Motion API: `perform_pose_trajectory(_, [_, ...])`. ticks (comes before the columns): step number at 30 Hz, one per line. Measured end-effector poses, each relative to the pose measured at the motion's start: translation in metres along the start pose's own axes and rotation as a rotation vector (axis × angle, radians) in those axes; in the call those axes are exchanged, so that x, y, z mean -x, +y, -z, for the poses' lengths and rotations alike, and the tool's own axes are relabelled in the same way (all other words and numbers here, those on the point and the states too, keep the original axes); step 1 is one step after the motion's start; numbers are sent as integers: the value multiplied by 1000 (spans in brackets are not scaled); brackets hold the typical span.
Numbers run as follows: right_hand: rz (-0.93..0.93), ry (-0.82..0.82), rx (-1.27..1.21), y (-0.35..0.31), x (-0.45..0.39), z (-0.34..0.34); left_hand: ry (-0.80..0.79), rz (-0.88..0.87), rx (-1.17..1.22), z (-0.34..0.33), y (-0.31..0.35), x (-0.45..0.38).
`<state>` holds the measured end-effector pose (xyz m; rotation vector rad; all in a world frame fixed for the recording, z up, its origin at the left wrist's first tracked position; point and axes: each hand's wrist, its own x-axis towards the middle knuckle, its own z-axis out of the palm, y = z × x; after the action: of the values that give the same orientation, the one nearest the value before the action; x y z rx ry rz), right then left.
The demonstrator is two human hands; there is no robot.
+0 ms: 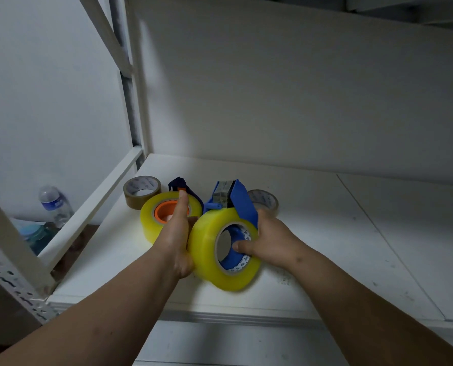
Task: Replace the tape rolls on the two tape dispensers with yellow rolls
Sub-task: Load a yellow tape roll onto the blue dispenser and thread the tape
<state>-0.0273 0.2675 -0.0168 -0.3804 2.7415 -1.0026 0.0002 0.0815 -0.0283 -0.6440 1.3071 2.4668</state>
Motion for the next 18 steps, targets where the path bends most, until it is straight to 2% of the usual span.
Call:
perform_pose_trajectory(7, [-72,74,-53,5,-11,1,-82,-76,-406,-9,18,12])
perform_pose_trajectory(12, [-121,93,-35,8,-18,3,-34,-134,-619,-13,21,15])
perform_pose_trajectory(18, [-203,66,45,16,-27,2,-16,-241,-1049,-17,23,12])
